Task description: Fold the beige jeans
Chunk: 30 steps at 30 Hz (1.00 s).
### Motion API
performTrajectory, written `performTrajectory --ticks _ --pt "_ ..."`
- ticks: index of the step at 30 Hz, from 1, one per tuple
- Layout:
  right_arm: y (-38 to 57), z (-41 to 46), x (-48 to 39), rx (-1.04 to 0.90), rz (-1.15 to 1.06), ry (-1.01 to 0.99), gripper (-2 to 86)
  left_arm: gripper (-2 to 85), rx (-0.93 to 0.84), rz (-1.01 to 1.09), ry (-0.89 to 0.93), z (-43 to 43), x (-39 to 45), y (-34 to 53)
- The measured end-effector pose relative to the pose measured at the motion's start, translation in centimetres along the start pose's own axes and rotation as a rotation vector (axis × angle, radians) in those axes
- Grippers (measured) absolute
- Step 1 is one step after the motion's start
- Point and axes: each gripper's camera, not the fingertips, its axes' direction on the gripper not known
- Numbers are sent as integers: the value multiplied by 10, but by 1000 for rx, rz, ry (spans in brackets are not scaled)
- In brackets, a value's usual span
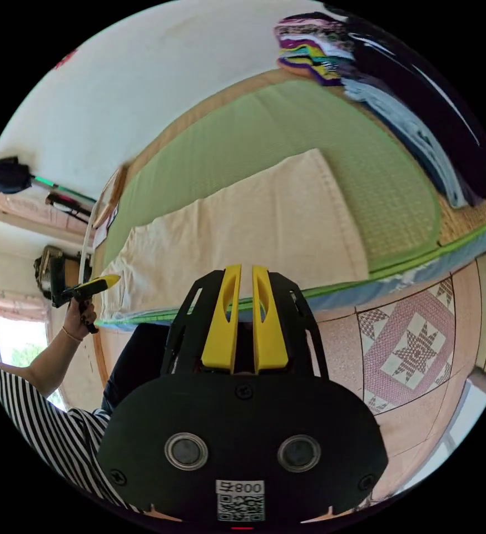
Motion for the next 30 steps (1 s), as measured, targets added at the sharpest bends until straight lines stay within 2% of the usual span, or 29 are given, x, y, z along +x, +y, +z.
performTrajectory --ticks 6,10,30 --pt "21 -26 73 87 178 67 92 83 -139 234 57 81 55 -121" --pt "32 -23 102 118 248 -14 94 90 -198 318 42 125 87 -184" --pt "37 -18 154 130 253 -206 57 97 -332 400 24 234 142 -332"
